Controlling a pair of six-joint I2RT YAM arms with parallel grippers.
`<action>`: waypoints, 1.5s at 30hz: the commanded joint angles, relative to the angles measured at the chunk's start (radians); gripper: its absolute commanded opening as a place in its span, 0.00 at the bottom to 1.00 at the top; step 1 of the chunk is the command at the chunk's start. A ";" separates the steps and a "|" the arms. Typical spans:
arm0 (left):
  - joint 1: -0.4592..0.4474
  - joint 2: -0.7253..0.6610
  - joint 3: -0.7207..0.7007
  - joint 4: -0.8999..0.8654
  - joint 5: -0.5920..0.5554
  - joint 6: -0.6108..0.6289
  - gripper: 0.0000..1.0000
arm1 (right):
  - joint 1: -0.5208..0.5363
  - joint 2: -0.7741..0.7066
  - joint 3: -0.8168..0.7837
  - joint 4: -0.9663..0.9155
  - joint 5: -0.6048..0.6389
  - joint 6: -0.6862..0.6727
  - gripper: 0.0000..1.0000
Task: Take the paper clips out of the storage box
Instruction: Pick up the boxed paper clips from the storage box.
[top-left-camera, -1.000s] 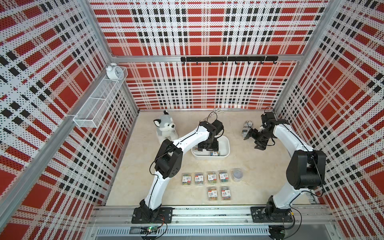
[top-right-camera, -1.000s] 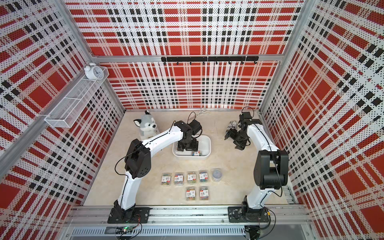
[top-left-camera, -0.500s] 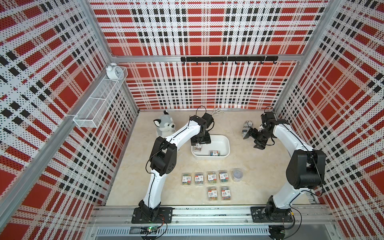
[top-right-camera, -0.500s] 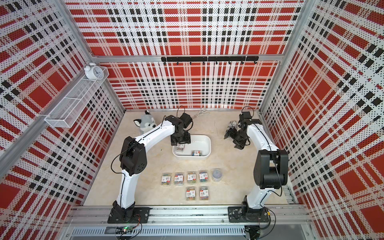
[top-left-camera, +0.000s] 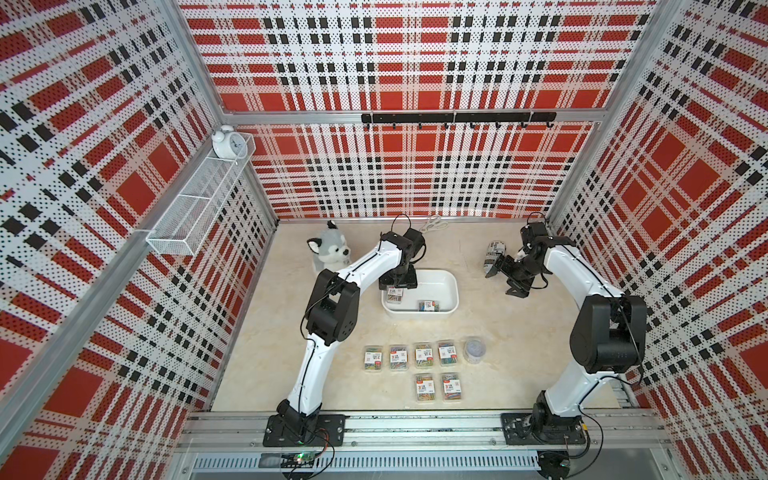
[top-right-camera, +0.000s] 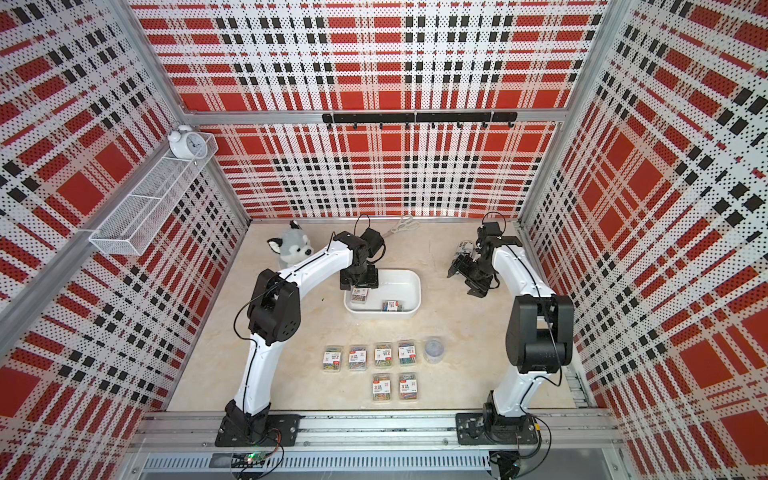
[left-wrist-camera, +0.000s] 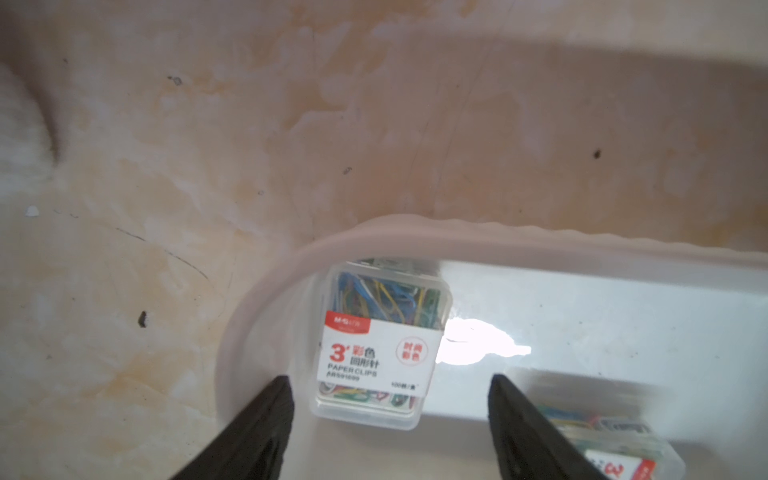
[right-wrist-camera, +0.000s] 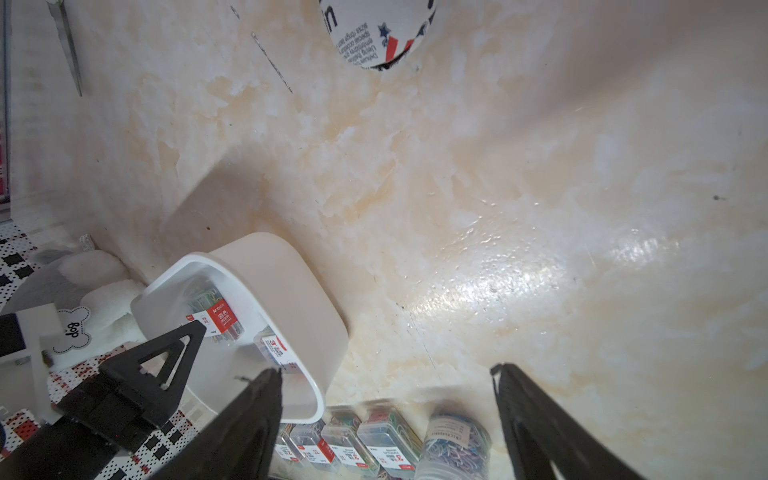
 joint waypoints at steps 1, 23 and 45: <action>-0.004 0.028 0.009 -0.006 -0.046 0.023 0.77 | -0.007 0.005 0.021 -0.014 -0.006 -0.009 0.85; -0.041 0.102 0.016 0.085 0.073 0.067 0.78 | -0.007 -0.059 -0.065 0.009 0.010 0.004 0.85; -0.026 0.059 0.021 0.059 0.012 0.049 0.78 | -0.007 -0.073 -0.085 0.013 0.010 0.011 0.85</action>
